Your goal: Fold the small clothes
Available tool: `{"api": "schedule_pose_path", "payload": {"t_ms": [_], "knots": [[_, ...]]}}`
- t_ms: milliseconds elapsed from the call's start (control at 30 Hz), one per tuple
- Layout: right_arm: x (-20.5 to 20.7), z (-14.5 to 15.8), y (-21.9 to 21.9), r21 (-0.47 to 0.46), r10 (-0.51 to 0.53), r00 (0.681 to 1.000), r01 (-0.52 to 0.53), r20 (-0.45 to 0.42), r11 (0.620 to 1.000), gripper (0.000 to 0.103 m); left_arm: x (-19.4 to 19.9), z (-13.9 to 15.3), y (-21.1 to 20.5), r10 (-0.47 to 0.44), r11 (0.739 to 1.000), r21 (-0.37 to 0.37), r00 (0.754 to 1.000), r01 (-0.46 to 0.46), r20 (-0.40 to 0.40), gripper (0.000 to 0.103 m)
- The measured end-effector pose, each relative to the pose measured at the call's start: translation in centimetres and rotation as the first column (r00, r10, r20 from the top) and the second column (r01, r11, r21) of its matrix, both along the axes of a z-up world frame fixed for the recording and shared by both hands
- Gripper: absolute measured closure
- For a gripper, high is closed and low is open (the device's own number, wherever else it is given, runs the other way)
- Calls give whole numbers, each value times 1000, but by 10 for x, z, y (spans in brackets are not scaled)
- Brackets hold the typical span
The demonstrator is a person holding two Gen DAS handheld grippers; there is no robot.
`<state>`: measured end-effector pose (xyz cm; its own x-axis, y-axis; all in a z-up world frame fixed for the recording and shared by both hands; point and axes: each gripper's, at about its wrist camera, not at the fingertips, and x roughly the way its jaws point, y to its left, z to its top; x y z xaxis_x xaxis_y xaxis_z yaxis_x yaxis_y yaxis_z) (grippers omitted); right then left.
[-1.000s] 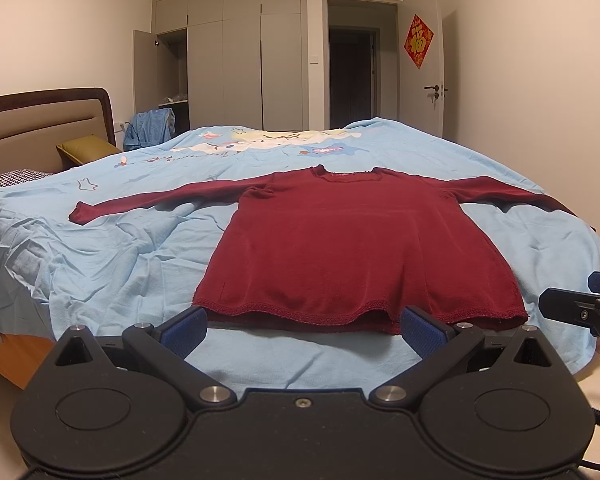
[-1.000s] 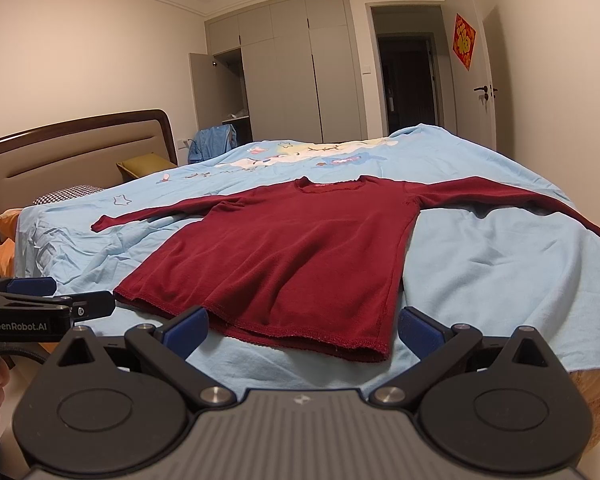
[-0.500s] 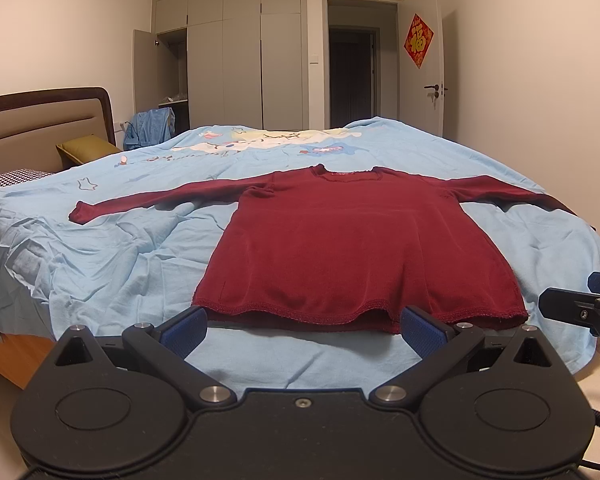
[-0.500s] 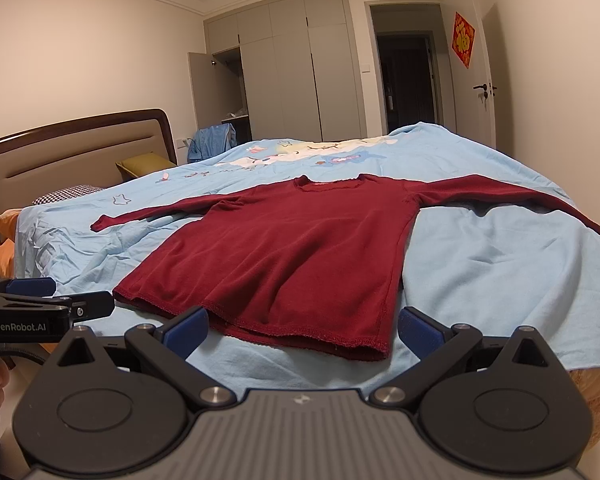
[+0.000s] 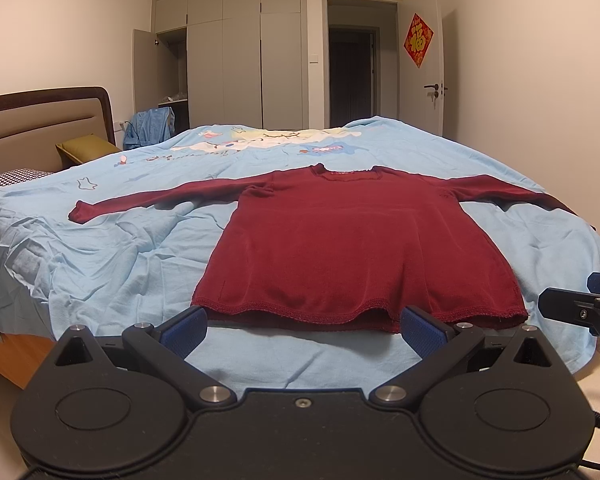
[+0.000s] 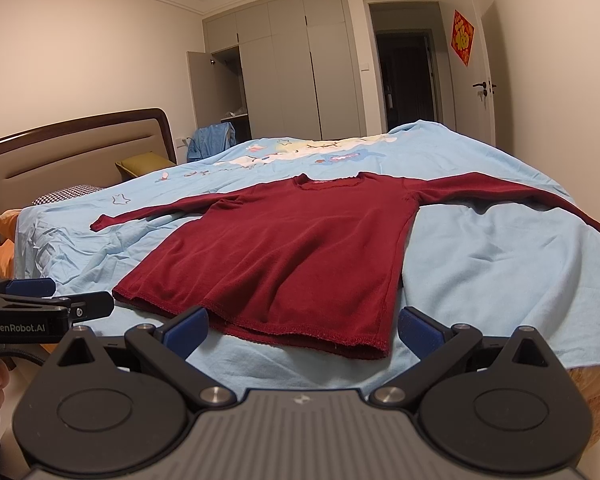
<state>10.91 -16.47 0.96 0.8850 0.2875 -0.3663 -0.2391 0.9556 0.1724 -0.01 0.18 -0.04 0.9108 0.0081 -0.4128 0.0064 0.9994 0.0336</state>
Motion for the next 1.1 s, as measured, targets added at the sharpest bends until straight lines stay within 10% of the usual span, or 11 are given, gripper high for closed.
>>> {"api": "schedule_pose_path", "payload": {"t_ms": [1100], "knots": [[14, 2, 1, -9, 21, 998, -21, -55, 1000, 0, 8, -7, 6, -19, 999, -31, 999, 18, -36, 1]]}}
